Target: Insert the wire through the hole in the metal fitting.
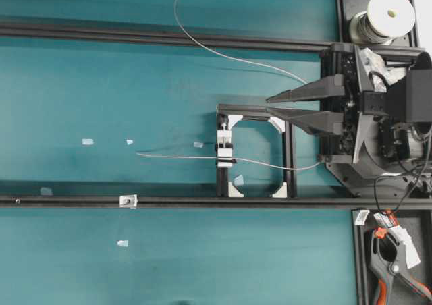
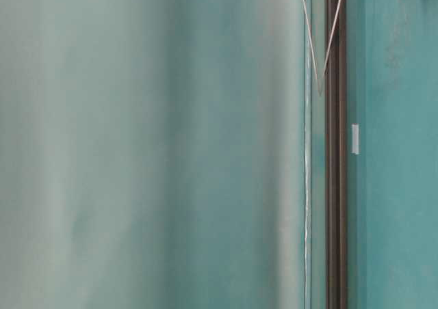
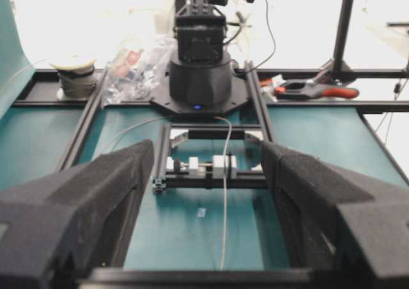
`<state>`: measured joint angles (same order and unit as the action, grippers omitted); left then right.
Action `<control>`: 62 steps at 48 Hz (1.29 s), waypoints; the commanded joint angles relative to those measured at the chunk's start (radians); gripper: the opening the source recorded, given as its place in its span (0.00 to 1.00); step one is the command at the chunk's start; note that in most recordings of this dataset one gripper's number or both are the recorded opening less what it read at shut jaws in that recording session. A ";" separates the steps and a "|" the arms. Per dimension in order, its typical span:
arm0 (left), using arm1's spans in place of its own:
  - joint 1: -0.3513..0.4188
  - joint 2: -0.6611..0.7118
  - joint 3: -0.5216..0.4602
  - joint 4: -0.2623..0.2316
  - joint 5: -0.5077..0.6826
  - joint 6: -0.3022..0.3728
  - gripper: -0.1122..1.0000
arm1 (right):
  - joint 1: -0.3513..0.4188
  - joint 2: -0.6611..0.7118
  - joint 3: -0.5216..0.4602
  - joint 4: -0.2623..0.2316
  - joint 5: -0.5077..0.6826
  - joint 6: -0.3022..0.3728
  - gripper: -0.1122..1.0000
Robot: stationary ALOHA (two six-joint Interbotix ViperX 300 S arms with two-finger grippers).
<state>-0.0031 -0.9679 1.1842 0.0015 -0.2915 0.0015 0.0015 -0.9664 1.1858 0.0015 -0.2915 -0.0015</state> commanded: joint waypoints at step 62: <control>0.009 0.393 0.046 -0.040 -0.225 0.003 0.88 | -0.009 0.416 -0.150 0.014 -0.040 0.224 0.85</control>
<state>0.0031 -0.6335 1.2272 -0.0353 -0.4403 0.0061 -0.0031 -0.5921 1.0677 0.0138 -0.3083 0.2163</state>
